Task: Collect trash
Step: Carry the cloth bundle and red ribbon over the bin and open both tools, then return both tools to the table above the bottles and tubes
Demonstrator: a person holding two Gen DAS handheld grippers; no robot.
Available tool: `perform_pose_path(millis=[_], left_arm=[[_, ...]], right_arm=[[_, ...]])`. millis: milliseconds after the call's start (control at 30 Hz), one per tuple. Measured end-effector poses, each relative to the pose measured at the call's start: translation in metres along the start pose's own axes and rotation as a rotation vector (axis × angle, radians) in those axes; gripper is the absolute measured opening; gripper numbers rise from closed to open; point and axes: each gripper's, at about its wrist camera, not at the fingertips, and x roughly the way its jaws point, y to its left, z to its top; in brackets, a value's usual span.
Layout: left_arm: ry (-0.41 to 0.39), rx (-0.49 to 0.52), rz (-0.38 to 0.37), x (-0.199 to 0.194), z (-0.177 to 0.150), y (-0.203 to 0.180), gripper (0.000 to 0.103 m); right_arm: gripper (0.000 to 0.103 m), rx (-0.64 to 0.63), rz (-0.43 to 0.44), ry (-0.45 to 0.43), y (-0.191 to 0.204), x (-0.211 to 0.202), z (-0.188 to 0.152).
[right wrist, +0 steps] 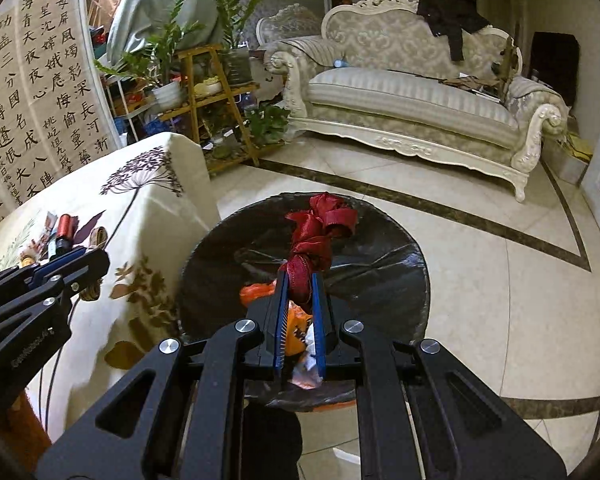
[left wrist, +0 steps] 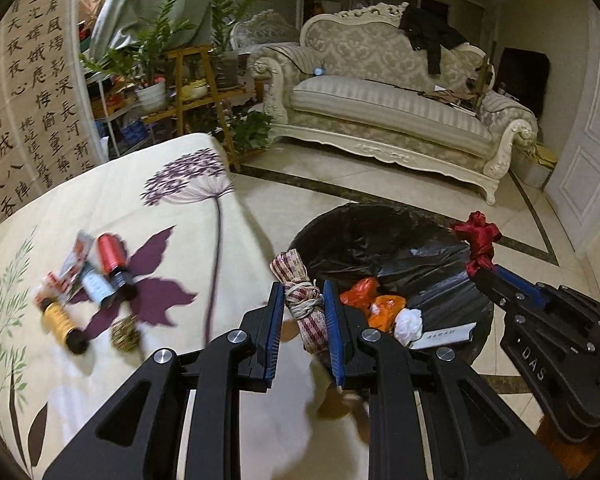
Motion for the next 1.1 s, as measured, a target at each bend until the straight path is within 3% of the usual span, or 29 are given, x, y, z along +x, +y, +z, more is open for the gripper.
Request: perform_pose_path(millis=[133, 200, 233, 333, 467, 600, 767, 1000, 1100], left_arm=[[0.007, 0.024, -0.006, 0.013, 0.007, -0.012, 0.022], [0.016, 0.036, 0.003, 0.021, 0.008, -0.016, 0.029], [0.021, 0.038, 0.007, 0.023, 0.009, -0.017, 0.038], [0.044, 0.048, 0.012, 0.033, 0.007, -0.022, 0.049], [0.05, 0.04, 0.017, 0.034, 0.007, -0.019, 0.061], [0.05, 0.018, 0.021, 0.03, 0.006, -0.012, 0.071], [0.038, -0.004, 0.052, 0.02, 0.005, 0.0, 0.075], [0.032, -0.07, 0.12, -0.001, -0.003, 0.036, 0.076], [0.029, -0.102, 0.158, -0.01, -0.008, 0.055, 0.076]], right_arm=[[0.011, 0.009, 0.002, 0.003, -0.006, 0.009, 0.003], [0.013, 0.012, 0.008, 0.011, -0.008, 0.015, 0.002], [0.013, 0.014, 0.016, 0.017, -0.01, 0.018, 0.002], [0.029, 0.025, 0.02, 0.031, -0.014, 0.025, 0.001], [0.033, 0.051, 0.01, 0.037, -0.017, 0.026, -0.002], [0.047, 0.058, 0.01, 0.032, -0.017, 0.023, -0.002], [0.066, 0.036, 0.02, 0.02, -0.007, 0.015, -0.001], [0.08, 0.019, 0.083, 0.026, 0.021, 0.009, 0.0], [0.081, -0.02, 0.096, 0.027, 0.042, 0.007, 0.0]])
